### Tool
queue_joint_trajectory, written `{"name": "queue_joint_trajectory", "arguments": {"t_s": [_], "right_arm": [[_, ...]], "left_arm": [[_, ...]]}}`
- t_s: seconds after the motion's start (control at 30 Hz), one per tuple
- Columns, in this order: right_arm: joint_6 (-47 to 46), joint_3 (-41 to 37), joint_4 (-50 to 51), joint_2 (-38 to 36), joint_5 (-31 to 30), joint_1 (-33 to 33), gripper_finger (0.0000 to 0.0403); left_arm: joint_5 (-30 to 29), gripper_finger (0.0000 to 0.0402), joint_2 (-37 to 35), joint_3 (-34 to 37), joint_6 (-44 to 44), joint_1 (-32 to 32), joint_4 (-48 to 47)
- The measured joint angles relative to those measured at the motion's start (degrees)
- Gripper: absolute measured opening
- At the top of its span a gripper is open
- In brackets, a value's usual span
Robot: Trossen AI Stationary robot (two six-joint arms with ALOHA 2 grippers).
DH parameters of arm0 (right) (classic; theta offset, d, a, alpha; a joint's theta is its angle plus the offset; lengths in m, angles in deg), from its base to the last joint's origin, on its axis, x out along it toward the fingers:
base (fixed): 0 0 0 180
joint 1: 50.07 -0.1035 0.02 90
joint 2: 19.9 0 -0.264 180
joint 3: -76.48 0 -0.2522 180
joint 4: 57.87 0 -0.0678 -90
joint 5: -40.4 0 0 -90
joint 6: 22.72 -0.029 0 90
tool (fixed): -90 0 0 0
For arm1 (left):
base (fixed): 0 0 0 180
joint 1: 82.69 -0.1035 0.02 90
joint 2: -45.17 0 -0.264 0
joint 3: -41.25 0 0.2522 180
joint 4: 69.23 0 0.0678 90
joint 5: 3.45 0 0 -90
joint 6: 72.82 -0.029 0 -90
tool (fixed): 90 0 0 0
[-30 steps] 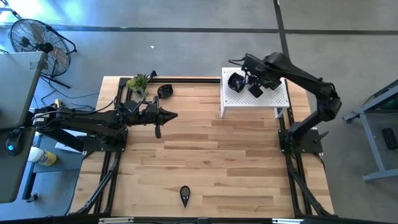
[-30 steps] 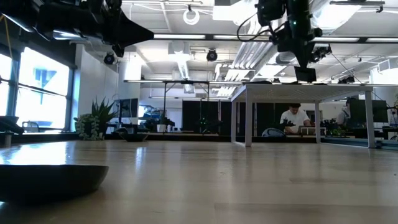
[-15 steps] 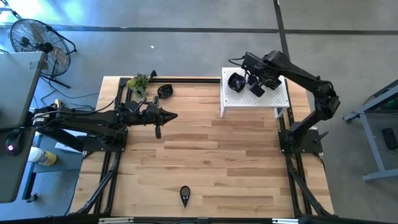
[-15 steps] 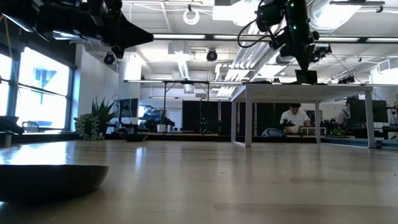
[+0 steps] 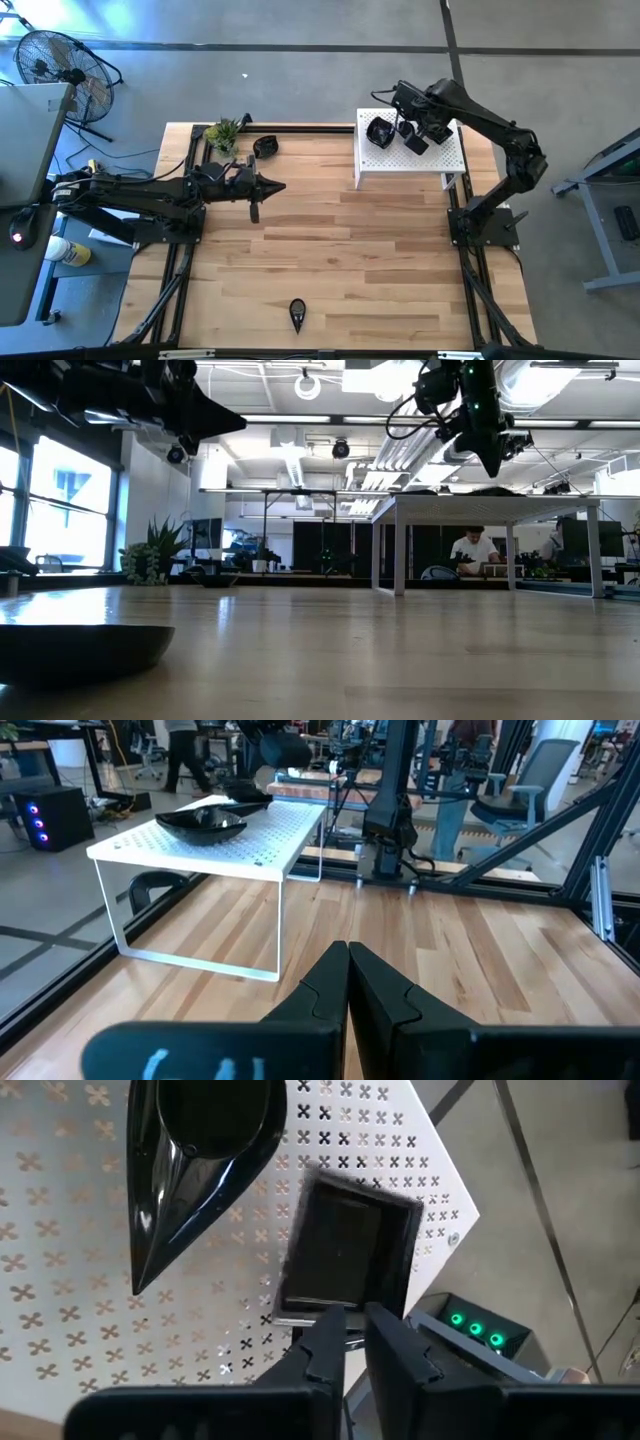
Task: Pick & Place Mini shaped plates
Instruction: Stack the black square plate on top of the black square plates on the shelf
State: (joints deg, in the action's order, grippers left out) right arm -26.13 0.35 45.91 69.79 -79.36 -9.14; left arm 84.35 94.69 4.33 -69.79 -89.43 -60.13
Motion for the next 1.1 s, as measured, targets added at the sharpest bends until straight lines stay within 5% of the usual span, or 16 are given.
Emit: {"name": "queue_joint_trajectory", "arguments": {"t_s": [0.27,0.6,0.9,1.1], "right_arm": [[2.27,0.0,0.0,-0.02,1.2,0.0,0.0053],[-2.02,1.3,0.01,-0.12,6.17,2.06,0.0009],[-4.42,3.2,-9.75,0.33,10.34,5.18,0.0064],[2.31,3.21,-12.96,4.27,13.02,6.83,0.0028]], "left_arm": [[0.0,0.0005,0.02,0.0,0.0,0.0,-0.38],[0.0,0.0005,0.02,0.0,0.02,0.0,-0.35],[0.01,0.0005,0.02,0.0,0.0,0.0,-0.33],[0.02,0.0005,0.02,0.0,0.02,0.0,-0.41]]}}
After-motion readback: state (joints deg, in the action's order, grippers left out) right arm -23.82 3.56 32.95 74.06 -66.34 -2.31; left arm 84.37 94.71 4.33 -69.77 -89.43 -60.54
